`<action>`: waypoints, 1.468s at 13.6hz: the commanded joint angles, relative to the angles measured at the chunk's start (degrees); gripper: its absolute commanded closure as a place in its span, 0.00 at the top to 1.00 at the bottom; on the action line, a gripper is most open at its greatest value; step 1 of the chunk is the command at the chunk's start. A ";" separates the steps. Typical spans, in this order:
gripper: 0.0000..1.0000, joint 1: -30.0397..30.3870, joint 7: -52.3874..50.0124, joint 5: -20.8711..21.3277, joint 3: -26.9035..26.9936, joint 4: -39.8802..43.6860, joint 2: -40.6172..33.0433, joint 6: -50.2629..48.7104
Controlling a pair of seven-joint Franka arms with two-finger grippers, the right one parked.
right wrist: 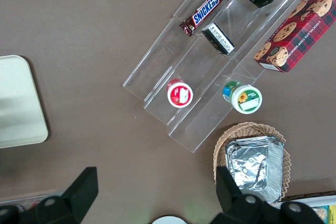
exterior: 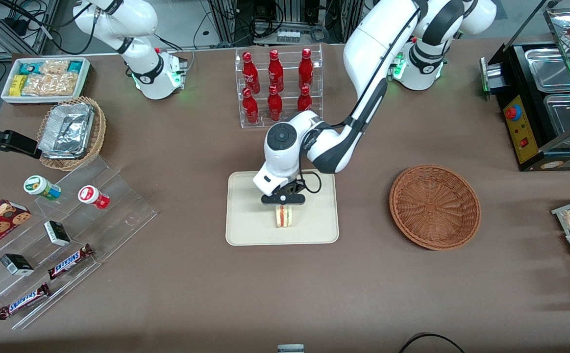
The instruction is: Place sandwich from basket to tray
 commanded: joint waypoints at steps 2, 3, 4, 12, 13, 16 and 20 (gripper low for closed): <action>0.99 -0.80 -0.68 0.54 1.03 2.93 0.25 -0.65; 0.99 -0.53 -0.68 0.45 1.12 2.93 -0.72 -1.26; 0.99 -0.27 -0.68 0.36 1.12 2.93 -2.03 -2.49; 0.99 10.78 -5.70 -0.17 1.21 2.67 -21.10 -29.62; 0.99 12.89 -4.74 -0.08 1.21 2.58 -22.94 -31.92; 0.99 18.34 2.54 -0.08 1.21 2.49 -27.96 -40.09; 0.99 25.38 14.41 -0.08 1.21 2.23 -32.88 -47.14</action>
